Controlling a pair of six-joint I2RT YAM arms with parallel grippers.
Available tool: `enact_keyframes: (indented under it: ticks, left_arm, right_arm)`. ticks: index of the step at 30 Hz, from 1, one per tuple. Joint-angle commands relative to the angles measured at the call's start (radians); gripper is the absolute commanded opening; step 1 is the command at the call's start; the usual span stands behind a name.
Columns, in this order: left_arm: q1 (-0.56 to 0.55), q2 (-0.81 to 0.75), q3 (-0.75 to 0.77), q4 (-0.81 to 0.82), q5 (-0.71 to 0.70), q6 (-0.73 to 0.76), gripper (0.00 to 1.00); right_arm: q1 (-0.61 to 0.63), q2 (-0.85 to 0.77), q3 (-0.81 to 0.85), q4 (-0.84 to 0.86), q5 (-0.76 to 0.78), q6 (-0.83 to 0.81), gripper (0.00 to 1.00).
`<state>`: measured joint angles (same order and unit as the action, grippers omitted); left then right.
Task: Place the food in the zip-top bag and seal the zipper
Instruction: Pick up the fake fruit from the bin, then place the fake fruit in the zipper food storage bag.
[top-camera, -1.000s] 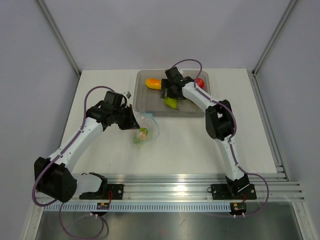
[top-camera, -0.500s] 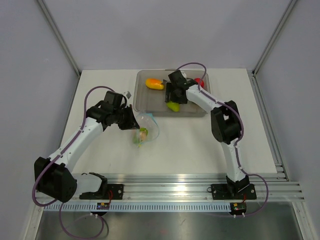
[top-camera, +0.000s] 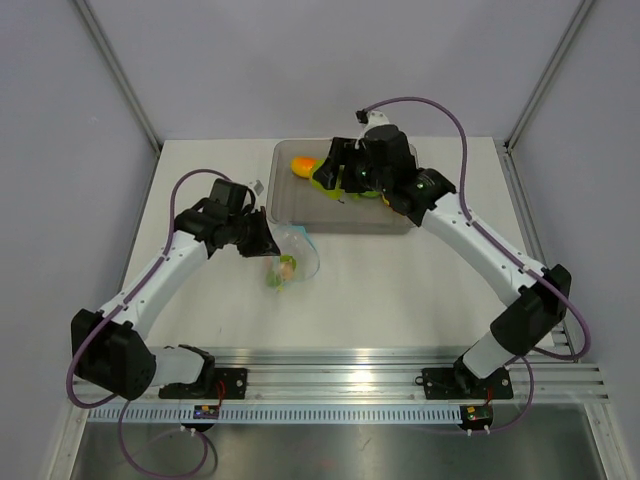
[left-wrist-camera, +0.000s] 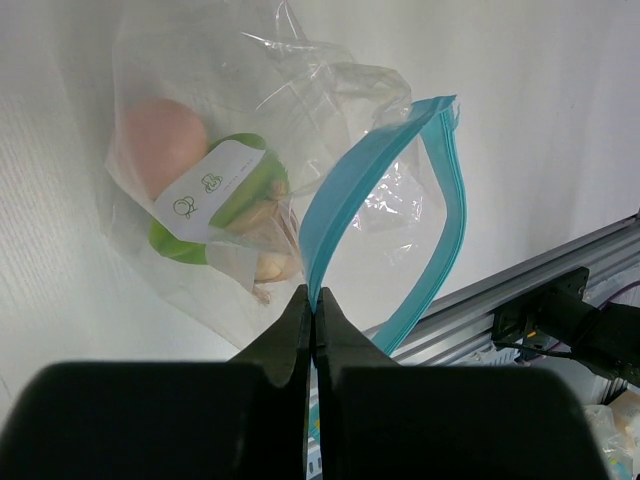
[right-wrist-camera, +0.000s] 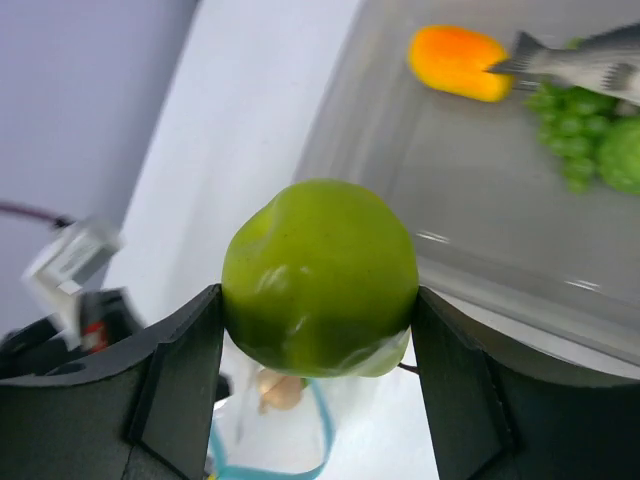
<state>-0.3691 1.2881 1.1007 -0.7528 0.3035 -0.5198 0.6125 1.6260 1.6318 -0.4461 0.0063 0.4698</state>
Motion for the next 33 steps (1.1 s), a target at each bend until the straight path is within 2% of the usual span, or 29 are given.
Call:
enact_keyframes:
  ticks: [1, 11, 18, 21, 25, 26, 29, 33]
  left_arm:
    - [0.004, 0.011, 0.06, 0.043, 0.009, 0.009, 0.0]
    - [0.004, 0.019, 0.079, 0.04, 0.009, 0.012, 0.0]
    - [0.004, 0.024, 0.077, 0.047, 0.02, 0.006, 0.0]
    - [0.004, 0.025, 0.077, 0.049, 0.023, 0.006, 0.0]
    - [0.004, 0.03, 0.08, 0.05, 0.032, 0.006, 0.0]
    - [0.004, 0.03, 0.083, 0.05, 0.034, 0.006, 0.0]
    - [0.006, 0.031, 0.09, 0.05, 0.034, 0.006, 0.0]
    - [0.006, 0.037, 0.09, 0.05, 0.034, 0.006, 0.0]
  right_arm:
    - [0.091, -0.057, -0.059, 0.041, -0.045, 0.021, 0.56]
    - [0.216, -0.057, -0.207, 0.142, -0.104, 0.148, 0.57]
    - [0.239, 0.027, -0.213, 0.138, -0.103, 0.161, 0.57]
    - [0.239, 0.06, -0.208, 0.133, -0.101, 0.159, 0.61]
    - [0.242, 0.089, -0.196, 0.11, -0.078, 0.153, 0.71]
    - [0.242, 0.092, -0.193, 0.107, -0.071, 0.15, 0.8]
    - [0.242, 0.095, -0.191, 0.09, -0.052, 0.145, 0.95]
    - [0.242, 0.06, -0.191, 0.078, -0.029, 0.135, 0.98]
